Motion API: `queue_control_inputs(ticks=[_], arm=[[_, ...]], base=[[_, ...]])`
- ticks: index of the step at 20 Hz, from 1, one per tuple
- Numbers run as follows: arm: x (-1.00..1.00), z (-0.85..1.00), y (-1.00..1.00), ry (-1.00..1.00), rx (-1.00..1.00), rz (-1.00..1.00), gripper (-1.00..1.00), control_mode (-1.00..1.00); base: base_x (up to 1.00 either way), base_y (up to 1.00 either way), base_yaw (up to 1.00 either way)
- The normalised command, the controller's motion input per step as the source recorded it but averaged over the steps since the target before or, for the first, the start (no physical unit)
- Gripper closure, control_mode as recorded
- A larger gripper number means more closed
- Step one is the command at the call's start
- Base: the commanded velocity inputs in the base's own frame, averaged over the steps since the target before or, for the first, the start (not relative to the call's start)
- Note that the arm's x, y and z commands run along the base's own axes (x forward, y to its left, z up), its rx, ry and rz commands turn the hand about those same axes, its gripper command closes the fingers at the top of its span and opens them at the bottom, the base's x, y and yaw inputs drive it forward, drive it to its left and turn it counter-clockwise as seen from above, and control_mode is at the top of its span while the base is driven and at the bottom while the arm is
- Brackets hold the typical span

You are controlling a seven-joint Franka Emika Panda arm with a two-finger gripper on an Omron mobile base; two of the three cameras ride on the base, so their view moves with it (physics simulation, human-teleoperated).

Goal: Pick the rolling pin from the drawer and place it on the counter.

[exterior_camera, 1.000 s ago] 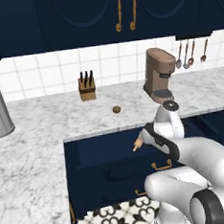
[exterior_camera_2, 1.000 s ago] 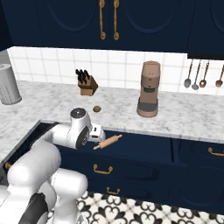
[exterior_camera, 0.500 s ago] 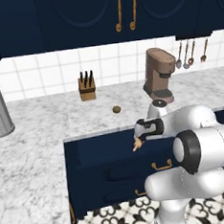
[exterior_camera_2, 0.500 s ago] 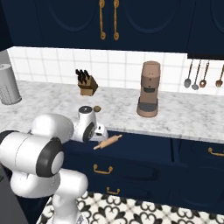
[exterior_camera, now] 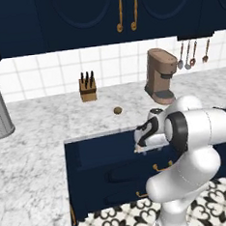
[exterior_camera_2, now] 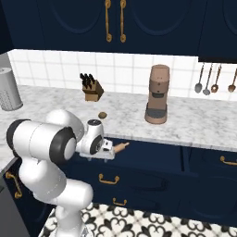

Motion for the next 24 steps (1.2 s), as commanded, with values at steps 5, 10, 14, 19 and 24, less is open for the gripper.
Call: queue_control_inputs(ticks=[5,10,14,19,24], arm=[[-0.99,-0.30,-0.10,0.14,0.02,0.00,-1.00,-1.00],[-1.00,-0.12,-0.23,0.05,0.04,0.01,-1.00,-1.00],[-0.97,0.01,-0.13,0.07,0.03,0.01,-1.00,-1.00],[-0.03,0.68,0.00,0.00,0.07,0.01,-1.00,-1.00],[0.95,0.58,0.12,-0.06,0.12,0.00,-1.00,-1.00]], base=[[0.00,0.00,0.00],[0.00,0.00,0.00],[0.00,0.00,0.00],[0.00,0.00,0.00],[0.00,0.00,0.00]])
